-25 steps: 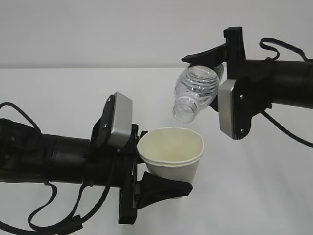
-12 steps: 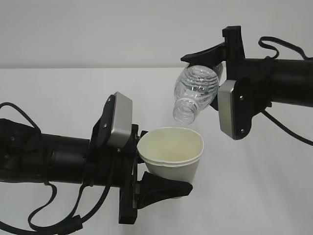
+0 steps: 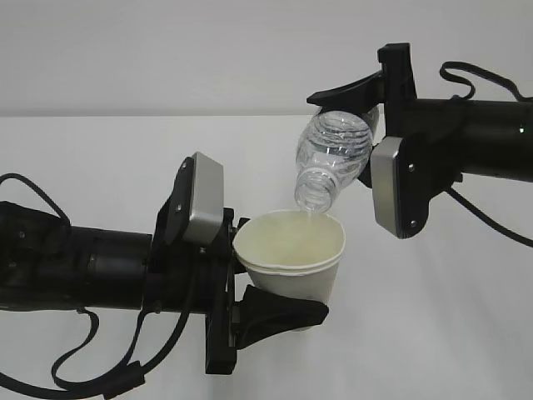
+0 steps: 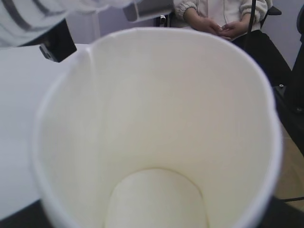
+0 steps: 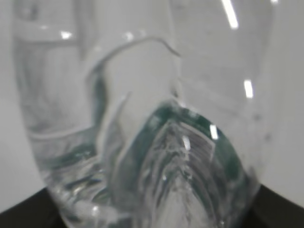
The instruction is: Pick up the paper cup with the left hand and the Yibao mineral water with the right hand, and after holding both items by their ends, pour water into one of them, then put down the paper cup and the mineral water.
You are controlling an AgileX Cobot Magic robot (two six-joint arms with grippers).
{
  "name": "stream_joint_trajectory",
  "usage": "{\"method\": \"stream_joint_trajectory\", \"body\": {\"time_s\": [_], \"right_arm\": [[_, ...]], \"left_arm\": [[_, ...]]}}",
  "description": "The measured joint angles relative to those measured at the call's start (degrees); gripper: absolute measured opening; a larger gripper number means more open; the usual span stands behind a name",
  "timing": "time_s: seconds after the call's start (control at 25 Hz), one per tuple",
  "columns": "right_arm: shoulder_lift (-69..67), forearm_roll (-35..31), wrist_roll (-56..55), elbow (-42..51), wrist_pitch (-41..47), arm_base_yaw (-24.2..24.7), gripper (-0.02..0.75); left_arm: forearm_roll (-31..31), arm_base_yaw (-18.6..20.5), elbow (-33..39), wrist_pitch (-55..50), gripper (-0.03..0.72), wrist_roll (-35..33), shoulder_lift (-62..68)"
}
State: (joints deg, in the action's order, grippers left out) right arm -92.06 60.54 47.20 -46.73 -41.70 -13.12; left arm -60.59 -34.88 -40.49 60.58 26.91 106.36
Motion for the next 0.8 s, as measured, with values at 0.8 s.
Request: {"method": "stream_joint_trajectory", "body": {"time_s": [0.8], "right_arm": [[0.0,0.12,0.54,0.0,-1.27,0.0,0.445]], "left_arm": [[0.21,0.0,0.0,0.0,0.429,0.0,0.0]]}}
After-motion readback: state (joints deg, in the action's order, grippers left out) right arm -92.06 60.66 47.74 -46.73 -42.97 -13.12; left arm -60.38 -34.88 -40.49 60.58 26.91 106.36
